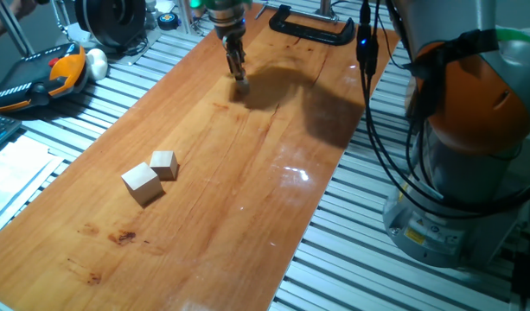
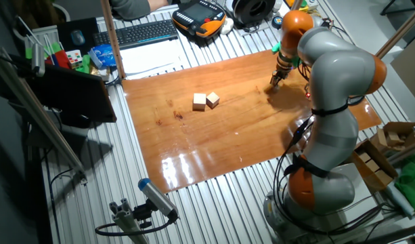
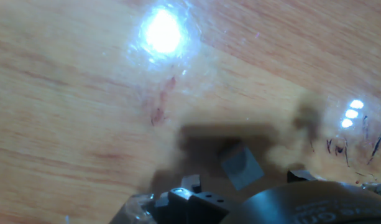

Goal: Pick up the small block on the left and move it to the right

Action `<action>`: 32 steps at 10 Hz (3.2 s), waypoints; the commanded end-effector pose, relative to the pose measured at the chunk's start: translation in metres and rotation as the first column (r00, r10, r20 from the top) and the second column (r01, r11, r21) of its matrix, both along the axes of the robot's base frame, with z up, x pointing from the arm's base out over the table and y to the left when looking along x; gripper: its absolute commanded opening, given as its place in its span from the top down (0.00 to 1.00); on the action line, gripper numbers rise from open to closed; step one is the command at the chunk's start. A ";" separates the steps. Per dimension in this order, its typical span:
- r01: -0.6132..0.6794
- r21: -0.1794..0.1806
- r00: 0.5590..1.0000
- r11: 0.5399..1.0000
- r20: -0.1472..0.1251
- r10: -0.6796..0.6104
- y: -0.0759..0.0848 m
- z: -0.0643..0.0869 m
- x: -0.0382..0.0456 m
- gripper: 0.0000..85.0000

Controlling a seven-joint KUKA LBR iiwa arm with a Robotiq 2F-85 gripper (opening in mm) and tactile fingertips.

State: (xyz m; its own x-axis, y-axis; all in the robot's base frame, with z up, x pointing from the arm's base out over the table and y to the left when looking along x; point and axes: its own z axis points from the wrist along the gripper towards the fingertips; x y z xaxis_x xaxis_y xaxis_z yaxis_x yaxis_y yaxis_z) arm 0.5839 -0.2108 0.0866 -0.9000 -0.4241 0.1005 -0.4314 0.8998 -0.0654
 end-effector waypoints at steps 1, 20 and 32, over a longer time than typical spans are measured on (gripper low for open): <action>-0.002 0.009 1.000 1.000 0.005 0.002 -0.002 -0.005 0.0022 0.18; 0.000 0.056 1.000 0.998 -0.017 0.001 0.003 -0.041 0.0000 0.71; 0.272 -0.036 0.962 0.962 -0.015 -0.273 0.151 0.032 -0.0412 0.99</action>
State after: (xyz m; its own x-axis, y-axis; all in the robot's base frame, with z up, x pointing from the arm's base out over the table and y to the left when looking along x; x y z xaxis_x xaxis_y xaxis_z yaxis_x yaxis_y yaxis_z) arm 0.5416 -0.0879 0.1185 -0.9795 -0.1546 0.1293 -0.1671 0.9816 -0.0919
